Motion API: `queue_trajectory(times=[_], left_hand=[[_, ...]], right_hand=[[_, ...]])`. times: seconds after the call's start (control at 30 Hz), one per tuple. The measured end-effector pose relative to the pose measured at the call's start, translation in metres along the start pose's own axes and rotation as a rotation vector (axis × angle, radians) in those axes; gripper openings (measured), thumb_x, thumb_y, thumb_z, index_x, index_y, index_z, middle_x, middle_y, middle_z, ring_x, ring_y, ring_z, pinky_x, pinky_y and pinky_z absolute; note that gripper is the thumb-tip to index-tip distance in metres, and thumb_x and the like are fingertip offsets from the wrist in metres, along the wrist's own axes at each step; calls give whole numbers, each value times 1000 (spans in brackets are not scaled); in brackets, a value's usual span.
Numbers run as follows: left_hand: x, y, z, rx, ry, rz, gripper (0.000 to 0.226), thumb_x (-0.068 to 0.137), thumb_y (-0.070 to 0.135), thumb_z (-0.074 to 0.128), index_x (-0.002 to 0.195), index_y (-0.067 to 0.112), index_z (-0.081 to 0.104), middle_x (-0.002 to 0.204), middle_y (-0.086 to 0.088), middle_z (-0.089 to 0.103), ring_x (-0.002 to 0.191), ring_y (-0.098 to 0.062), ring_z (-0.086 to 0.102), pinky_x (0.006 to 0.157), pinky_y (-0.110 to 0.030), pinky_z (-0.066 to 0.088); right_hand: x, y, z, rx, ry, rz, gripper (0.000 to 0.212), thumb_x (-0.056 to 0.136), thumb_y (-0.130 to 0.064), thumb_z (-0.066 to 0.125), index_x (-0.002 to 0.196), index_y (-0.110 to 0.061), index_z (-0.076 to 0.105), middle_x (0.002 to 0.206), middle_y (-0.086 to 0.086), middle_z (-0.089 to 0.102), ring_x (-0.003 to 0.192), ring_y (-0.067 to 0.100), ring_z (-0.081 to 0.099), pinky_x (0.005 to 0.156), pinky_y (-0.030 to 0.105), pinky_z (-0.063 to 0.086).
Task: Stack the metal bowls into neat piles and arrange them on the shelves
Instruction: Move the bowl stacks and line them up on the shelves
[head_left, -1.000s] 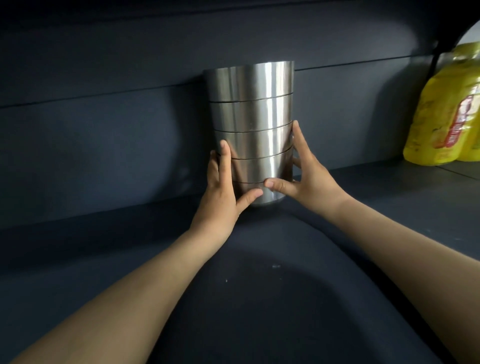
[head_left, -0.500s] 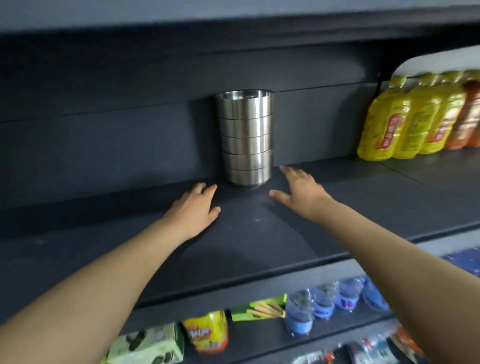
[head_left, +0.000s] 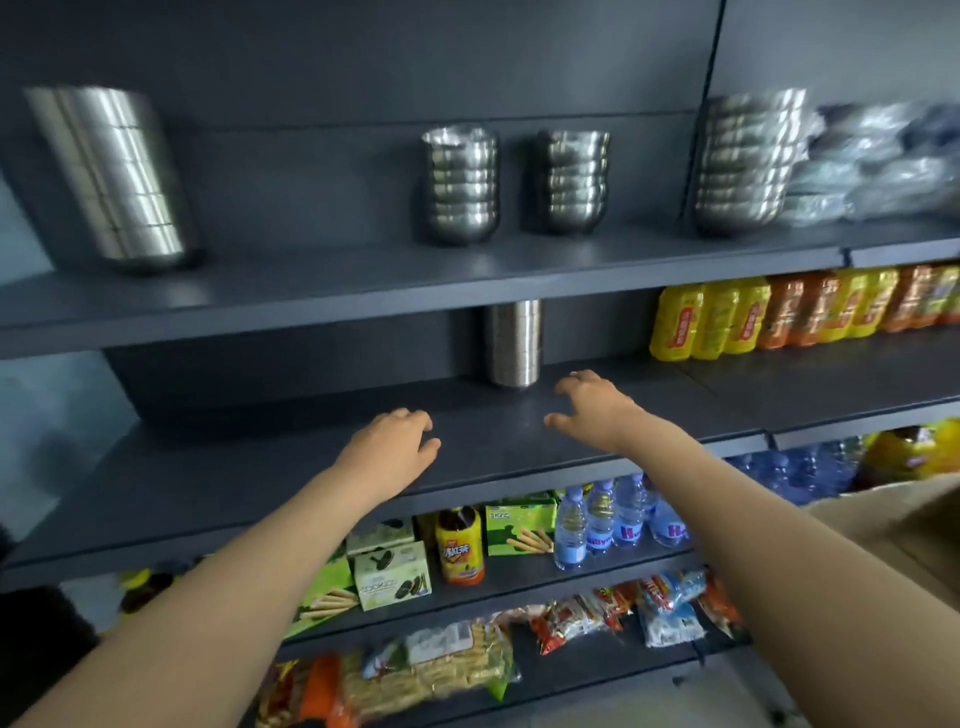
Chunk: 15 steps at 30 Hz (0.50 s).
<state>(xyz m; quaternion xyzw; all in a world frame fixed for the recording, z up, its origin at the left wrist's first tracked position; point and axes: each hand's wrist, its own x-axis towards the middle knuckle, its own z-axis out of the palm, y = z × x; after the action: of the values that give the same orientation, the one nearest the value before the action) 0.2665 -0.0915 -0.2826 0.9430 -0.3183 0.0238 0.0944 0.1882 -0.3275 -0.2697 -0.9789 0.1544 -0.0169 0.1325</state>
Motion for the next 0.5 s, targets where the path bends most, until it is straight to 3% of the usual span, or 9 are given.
queue_trajectory(times=[0.37, 0.5], left_hand=[[-104, 19, -130, 13, 135, -64, 33, 96, 36, 41, 118, 15, 54, 116, -2, 56, 103, -19, 54, 88, -36, 47], [-136, 25, -155, 22, 204, -127, 32, 96, 37, 42, 115, 16, 55, 113, -2, 56, 100, -19, 54, 86, -35, 47]], right_hand=[[-95, -71, -107, -33, -81, -140, 62, 92, -42, 54, 142, -9, 38, 145, 13, 40, 130, 30, 43, 103, 35, 38], [-118, -87, -128, -51, -61, -199, 55, 93, -41, 52, 137, -8, 44, 138, 15, 50, 123, 31, 50, 102, 39, 41]])
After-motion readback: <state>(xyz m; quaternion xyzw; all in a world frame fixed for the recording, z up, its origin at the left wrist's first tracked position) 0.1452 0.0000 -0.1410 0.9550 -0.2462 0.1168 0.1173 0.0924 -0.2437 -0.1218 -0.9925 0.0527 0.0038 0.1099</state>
